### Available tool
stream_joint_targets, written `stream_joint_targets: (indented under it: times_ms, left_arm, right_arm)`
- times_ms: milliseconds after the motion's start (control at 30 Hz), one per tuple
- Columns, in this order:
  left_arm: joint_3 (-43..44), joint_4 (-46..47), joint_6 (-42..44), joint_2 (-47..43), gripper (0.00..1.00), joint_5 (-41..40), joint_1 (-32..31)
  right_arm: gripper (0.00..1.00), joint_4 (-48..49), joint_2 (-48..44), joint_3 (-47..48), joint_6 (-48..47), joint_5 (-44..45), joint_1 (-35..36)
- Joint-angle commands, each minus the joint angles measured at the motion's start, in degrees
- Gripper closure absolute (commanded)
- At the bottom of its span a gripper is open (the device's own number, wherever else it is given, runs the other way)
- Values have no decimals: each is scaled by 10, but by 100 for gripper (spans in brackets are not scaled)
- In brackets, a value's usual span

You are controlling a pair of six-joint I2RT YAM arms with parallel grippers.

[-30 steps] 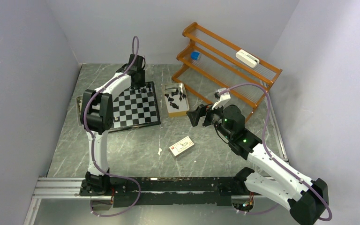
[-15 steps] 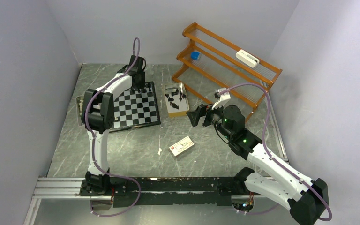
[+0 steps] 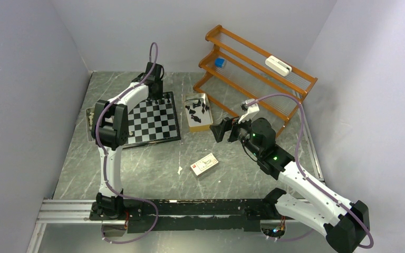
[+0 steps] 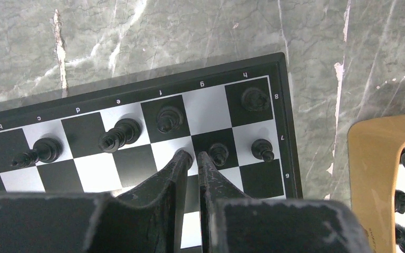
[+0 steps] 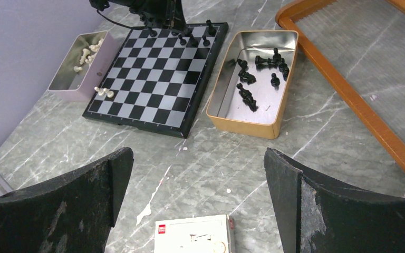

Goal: Set up the chess pieces on the board
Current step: Adjust the chess piece on the chessboard.

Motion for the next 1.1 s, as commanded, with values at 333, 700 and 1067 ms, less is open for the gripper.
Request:
stream_joint_targets:
  times_ms: [333,700,1067]
  left_arm:
    - [-5,9,10,5,82,-15,4]
    - [-5,6,11,6,82,-21,5]
    - [-3,4,14,10,82,-26,5]
  right_arm:
    - [0,11,-8,-2,-4,6,1]
    - [0,13,-7,-2,-3,6,1]
    - [0,13,-4,1,-3,4,1]
